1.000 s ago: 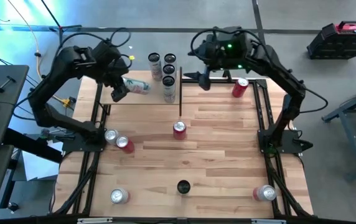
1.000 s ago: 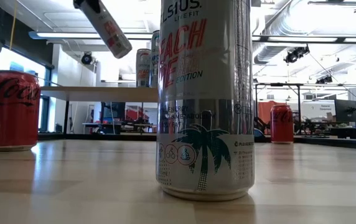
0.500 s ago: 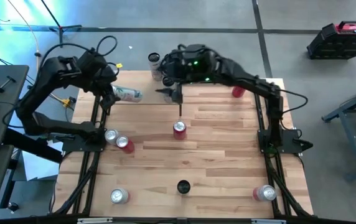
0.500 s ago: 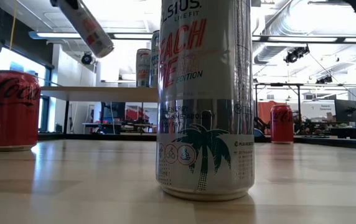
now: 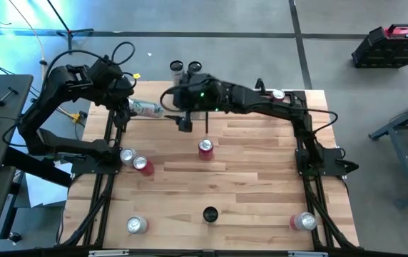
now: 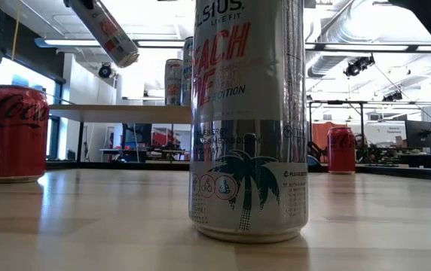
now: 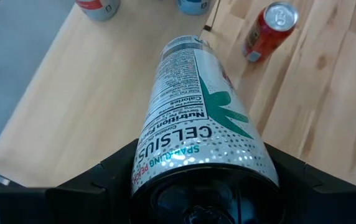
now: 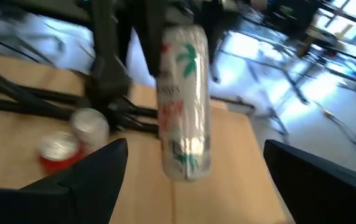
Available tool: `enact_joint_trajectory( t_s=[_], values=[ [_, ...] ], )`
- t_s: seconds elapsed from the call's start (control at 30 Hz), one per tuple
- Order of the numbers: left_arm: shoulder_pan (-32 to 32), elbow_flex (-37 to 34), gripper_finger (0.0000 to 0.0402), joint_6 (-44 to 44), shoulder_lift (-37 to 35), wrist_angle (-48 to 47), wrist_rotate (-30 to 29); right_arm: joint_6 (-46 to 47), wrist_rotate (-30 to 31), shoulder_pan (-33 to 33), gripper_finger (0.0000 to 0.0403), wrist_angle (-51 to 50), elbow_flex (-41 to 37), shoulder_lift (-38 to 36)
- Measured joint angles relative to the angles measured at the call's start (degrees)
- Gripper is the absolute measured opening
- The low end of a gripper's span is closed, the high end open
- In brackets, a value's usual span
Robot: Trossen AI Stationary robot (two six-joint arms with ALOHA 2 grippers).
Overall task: Place canned beverage on shelf
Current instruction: Put the left pink soda can on the shelf aligned with the other pink soda can
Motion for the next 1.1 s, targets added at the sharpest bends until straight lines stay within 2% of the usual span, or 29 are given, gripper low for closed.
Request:
enact_joint_trajectory(
  t_s=[0.17,0.3,0.43,0.57,0.67,1.1],
  values=[
    [0.0,0.0,0.024,-0.26,-0.02,0.15,-0.89,-4.6,12.79,3.31,0.0362,1.13,0.0,1.52],
    [0.0,0.0,0.0241,-1.89,-0.3,1.7,-1.33,-11.14,18.76,5.56,0.0362,4.1,0.07,3.38],
    [-0.21,0.0,0.0241,-2.21,-0.31,1.66,-1.39,-13.87,20.25,6.67,0.0362,6.68,0.07,5.55],
    [-1.58,0.51,0.0241,-3.48,-0.28,1.38,-0.71,-13.94,25.24,6.75,0.0362,7.63,0.07,6.82],
    [-2.4,2.12,0.0241,-4.31,-0.39,1.63,-0.49,-13.89,26.8,6.69,0.0362,7.69,0.06,7.1],
    [-6.22,7.02,0.0241,-8.18,-0.33,3.83,-0.41,-14.79,28.67,6.72,0.0362,9.32,0.07,7.1]
  ],
)
